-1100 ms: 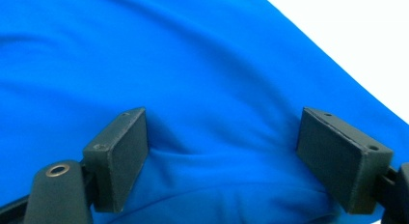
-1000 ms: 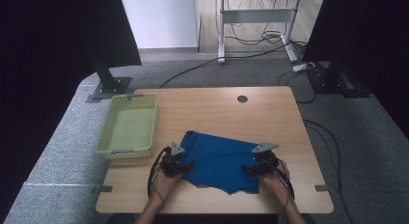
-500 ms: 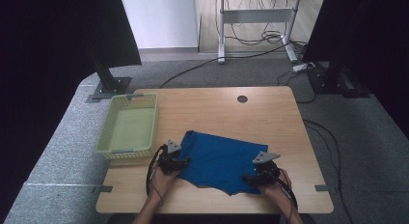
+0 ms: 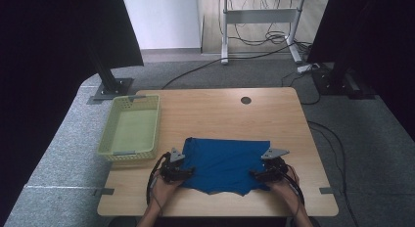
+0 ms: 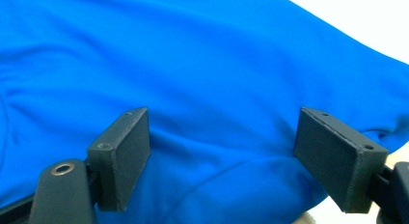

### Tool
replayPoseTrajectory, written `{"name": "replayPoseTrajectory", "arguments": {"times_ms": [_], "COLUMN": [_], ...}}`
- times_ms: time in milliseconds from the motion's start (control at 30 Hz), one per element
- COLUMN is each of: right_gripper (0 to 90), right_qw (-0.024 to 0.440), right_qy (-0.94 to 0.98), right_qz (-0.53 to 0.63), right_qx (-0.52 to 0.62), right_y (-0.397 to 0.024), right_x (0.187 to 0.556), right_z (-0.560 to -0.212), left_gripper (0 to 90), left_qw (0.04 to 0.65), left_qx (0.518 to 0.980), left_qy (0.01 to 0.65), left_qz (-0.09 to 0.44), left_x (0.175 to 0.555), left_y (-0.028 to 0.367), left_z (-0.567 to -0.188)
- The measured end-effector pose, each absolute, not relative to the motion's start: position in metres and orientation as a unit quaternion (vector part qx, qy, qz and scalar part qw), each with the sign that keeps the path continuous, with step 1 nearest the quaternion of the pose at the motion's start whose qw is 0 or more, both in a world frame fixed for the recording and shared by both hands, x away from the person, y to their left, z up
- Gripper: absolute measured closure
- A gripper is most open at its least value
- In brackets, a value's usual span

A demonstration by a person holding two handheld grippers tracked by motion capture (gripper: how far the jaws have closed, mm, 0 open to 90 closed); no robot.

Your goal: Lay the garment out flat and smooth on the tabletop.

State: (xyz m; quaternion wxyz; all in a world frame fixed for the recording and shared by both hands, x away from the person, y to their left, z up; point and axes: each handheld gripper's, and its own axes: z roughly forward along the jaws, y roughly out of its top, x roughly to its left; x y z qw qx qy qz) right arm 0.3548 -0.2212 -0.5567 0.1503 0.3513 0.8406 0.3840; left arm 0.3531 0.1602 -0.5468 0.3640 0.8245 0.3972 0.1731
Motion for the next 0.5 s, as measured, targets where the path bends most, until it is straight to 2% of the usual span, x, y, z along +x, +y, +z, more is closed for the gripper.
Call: {"name": "replayPoseTrajectory", "arguments": {"times_ms": [233, 300, 500], "right_gripper": [21.5, 24.5, 30.0], "right_qw": [0.161, 0.16, 0.15], "right_qy": [0.832, 0.832, 0.83], "right_qz": [0.402, 0.404, 0.409], "right_qx": [0.348, 0.345, 0.349], "right_y": [-0.225, -0.229, -0.236], "right_x": [0.34, 0.331, 0.322], "right_z": [-0.543, -0.542, -0.542], "left_gripper": [39.7, 42.4, 47.8], "left_qw": [0.39, 0.399, 0.387], "left_qx": [0.818, 0.817, 0.824], "left_qy": [0.394, 0.392, 0.389], "left_qz": [0.158, 0.141, 0.138], "left_x": [0.345, 0.337, 0.332], "left_y": [0.172, 0.18, 0.181], "left_z": [-0.535, -0.535, -0.539]}}
